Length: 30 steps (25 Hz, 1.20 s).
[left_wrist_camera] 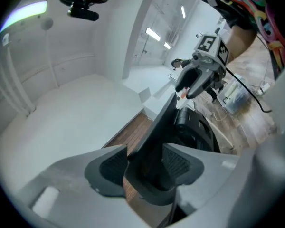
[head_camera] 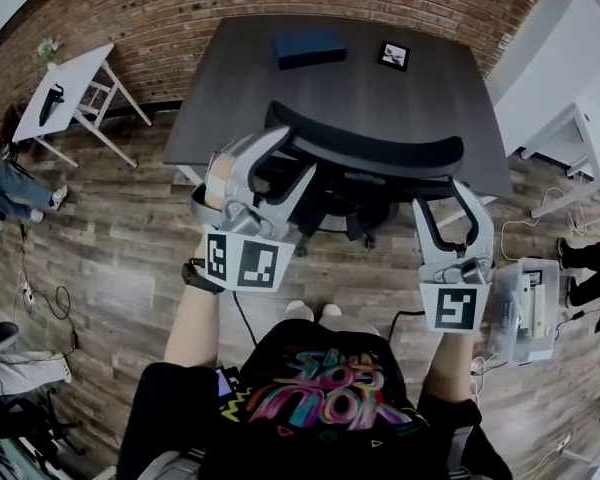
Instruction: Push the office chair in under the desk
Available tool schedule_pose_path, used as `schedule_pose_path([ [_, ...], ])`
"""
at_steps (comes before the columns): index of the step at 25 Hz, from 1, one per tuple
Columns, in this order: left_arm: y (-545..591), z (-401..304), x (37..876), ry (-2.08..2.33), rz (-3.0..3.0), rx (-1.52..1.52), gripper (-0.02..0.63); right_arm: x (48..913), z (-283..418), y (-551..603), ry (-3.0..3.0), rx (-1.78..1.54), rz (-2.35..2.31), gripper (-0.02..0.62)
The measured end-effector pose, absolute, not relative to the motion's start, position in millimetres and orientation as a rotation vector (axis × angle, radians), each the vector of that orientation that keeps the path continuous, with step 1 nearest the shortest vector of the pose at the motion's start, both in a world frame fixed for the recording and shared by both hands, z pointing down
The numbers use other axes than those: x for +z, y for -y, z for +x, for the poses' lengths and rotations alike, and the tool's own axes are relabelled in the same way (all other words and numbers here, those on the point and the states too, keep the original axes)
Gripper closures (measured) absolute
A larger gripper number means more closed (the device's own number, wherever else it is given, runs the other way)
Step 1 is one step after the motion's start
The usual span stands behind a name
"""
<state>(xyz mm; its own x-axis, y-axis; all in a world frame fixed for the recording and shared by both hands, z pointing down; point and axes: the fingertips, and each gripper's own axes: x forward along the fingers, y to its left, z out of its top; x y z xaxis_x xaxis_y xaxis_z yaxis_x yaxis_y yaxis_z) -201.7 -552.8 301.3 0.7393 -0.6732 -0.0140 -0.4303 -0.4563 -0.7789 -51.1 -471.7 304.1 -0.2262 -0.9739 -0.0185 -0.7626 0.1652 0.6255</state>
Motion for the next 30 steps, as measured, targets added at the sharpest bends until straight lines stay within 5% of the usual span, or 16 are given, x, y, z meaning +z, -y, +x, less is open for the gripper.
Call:
schedule_pose_path([
  [17, 509.5, -211.2, 387.8, -0.989, -2.453, -0.421, 0.382, 397.0, -54.2, 441.3, 2.161, -0.349, 1.635, 0.406],
  [30, 492.3, -205.8, 440.0, -1.051, -2.736, -0.444, 0.419, 432.6, -51.1, 426.7, 2.307, -0.111, 1.666, 0.472],
])
